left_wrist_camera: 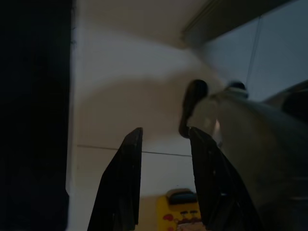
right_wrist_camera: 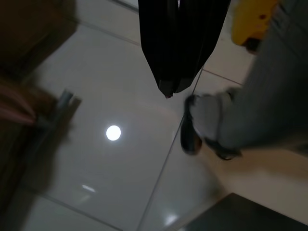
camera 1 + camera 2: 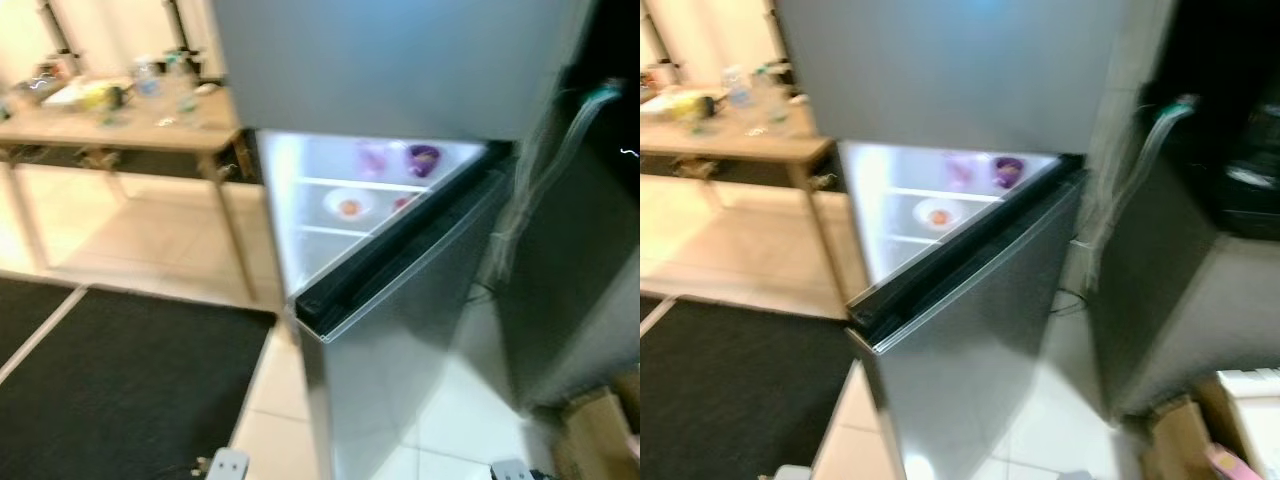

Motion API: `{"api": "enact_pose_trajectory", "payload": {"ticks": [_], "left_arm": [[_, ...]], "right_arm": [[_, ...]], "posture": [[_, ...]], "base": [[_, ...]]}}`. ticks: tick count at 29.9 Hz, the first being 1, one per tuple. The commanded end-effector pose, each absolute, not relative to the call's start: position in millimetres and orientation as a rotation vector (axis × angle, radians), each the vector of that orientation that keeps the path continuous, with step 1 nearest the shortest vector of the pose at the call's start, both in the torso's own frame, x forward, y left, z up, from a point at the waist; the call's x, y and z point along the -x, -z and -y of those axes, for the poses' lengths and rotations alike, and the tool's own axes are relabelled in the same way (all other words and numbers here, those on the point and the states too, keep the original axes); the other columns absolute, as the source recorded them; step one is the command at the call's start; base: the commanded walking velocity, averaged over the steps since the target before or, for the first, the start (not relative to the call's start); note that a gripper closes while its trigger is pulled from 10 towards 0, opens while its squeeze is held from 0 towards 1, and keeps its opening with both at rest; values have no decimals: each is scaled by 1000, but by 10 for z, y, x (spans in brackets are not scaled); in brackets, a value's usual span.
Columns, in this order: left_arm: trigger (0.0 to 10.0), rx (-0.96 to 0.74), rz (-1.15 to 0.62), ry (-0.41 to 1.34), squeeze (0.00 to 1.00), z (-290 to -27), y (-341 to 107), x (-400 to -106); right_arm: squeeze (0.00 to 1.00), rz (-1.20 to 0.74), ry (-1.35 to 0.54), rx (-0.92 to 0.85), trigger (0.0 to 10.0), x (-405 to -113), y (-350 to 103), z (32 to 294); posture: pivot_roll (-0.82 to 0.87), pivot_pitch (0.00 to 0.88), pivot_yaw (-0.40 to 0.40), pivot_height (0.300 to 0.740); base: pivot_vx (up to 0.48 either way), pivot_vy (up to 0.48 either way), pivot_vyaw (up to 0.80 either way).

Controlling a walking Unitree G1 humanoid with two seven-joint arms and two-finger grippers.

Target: Restocking fridge

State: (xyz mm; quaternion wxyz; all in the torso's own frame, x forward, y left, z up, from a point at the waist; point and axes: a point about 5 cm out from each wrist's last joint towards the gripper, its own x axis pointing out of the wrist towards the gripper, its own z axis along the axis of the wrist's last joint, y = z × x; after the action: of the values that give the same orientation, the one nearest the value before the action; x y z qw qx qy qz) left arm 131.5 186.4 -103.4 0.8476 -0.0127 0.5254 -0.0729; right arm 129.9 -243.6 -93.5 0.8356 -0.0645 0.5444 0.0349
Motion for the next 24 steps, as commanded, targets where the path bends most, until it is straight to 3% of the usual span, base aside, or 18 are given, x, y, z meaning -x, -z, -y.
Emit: {"api": "enact_pose_trajectory", "payload": {"ticks": [1,7,18,24], "left_arm": [[10000,28,-1135,146,0,-1880,1057,-1244],[10000,30,-1138,146,0,-1879,1060,-1233],[10000,1,-1135,171,0,-1873,1056,-1248],[10000,-21,-1137,186,0,-1873,1053,-1258]], "right_arm": [[0,-1119,-78,126,10000,-1391,914,2388],[0,-1070,-67,119,10000,-1492,872,2393],[0,-959,39,67,10000,-1678,763,2487],[0,-895,40,21,10000,-1788,705,2474]], "posture": [[-48,0,19,740],[-51,0,16,740],[-53,0,16,740],[-59,0,20,740]], "base": [[0,0,731],[0,0,681],[0,0,0],[0,-418,0]]}}
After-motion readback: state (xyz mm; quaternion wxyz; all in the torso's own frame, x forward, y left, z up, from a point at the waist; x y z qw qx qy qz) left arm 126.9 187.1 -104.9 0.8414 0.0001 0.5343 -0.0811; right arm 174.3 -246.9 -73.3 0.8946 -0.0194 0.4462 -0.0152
